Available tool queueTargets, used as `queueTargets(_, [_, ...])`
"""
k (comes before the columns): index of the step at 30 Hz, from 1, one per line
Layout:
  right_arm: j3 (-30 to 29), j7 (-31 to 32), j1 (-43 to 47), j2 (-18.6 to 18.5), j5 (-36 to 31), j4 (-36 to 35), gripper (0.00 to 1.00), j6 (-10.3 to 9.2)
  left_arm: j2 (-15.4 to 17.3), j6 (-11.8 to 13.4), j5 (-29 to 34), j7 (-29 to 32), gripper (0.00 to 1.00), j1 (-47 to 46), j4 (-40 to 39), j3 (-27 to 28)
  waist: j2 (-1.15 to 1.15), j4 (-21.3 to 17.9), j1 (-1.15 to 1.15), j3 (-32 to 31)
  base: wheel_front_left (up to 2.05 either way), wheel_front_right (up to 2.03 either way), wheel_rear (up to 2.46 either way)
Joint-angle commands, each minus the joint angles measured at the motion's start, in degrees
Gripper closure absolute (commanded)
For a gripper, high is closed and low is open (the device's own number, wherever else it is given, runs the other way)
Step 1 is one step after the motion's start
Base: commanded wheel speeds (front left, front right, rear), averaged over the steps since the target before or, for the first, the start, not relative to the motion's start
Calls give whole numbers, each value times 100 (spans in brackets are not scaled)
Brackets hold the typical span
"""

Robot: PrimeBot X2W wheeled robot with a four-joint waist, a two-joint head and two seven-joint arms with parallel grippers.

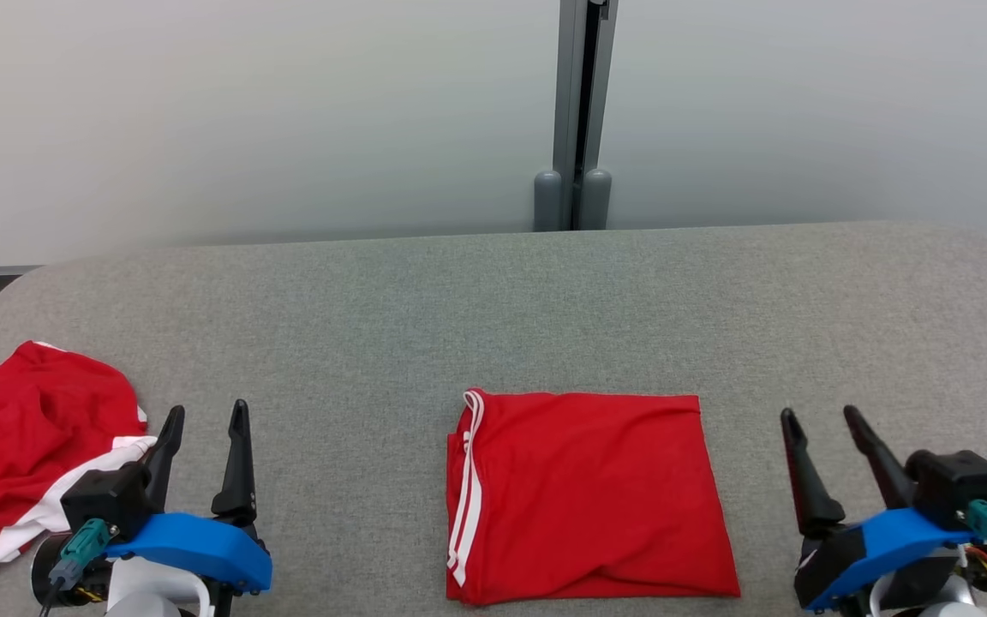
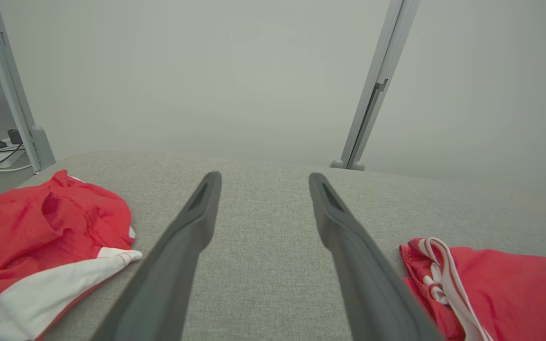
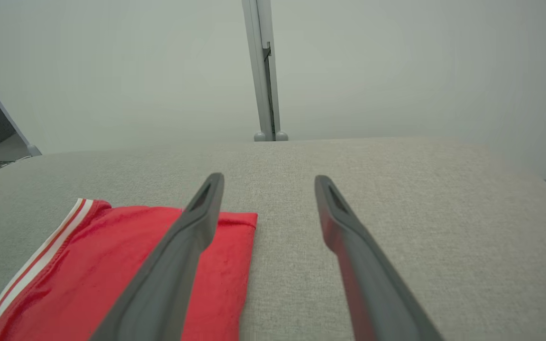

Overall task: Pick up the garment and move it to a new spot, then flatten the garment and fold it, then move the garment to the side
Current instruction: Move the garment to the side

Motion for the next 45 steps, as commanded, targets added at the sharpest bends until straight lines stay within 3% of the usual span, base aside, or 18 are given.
queueTargets(1, [89,165,2,-9,31,38,0,0,36,11,-4,1,0,-61,1,-9,0,4,0,12,0,0,0])
queueTargets(10, [342,2067,-542,-13,320,368,0,0,65,37,-29,19,0,-163,-95,-22,0,13,0,209,0,0,0])
queueTargets(15, [359,2795,-983,-14,454,965,0,0,60,2,-6,24,0,-267,-142,-54,0,65,0,369,0,0,0])
queueTargets(29, [681,2815,-1806,23,795,3500,0,0,51,-89,48,30,0,-515,-84,-201,0,334,0,570,0,0,0])
queueTargets(30, [751,2807,-1838,35,874,3603,5,2,51,-90,47,29,0,-511,-79,-206,0,337,0,562,0,0,0])
queueTargets(31, [816,2765,-1882,50,924,3678,54,7,50,-88,43,27,0,-502,-75,-207,0,338,0,553,0,0,0])
queueTargets(33, [996,2710,-1992,76,870,3774,100,13,46,-85,30,22,0,-471,-72,-210,0,329,0,537,0,0,0])
queueTargets(39, [1402,2604,-2493,-51,76,3618,100,6,5,-52,-30,6,0,-417,-185,-174,0,200,0,609,0,0,0])
queueTargets(45, [2538,2832,-3326,-827,-203,3007,100,-1,43,42,14,-16,0,-373,-448,-71,0,-146,0,897,0,0,0])
